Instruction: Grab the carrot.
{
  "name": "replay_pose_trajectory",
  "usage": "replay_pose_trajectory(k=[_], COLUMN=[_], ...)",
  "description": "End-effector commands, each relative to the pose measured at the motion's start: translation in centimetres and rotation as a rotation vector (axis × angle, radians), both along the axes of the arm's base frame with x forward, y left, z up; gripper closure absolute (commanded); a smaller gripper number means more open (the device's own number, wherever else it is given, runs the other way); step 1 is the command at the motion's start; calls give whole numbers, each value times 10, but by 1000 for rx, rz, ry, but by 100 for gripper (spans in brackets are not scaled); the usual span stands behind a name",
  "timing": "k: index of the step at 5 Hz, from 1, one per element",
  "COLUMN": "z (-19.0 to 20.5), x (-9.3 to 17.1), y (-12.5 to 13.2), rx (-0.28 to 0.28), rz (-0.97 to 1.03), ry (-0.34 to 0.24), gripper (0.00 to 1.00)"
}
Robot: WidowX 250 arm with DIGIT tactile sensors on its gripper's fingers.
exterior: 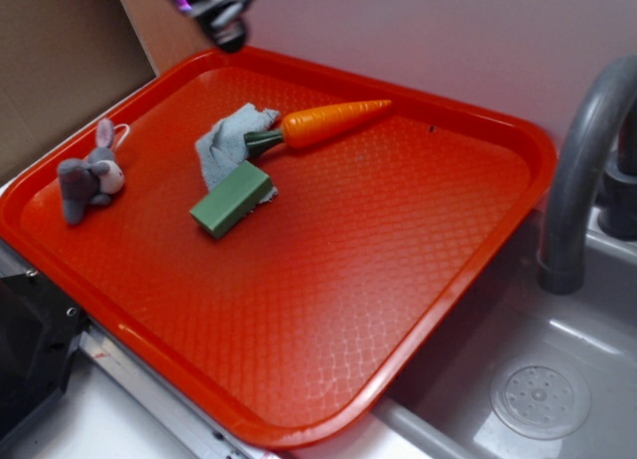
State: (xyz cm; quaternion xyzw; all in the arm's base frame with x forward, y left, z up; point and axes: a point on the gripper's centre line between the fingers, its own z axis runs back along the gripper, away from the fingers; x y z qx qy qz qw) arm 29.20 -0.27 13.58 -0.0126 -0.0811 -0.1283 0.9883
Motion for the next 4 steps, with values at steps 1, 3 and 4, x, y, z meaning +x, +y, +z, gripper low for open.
replay_pose_trajectory(k=[1, 3, 4], z=[-30, -57, -68], x=[43, 38, 35], y=[1, -16, -22], rx=[38, 56, 68], rz=[-87, -153, -167], ry=[19, 73, 97], gripper=[0, 0, 0])
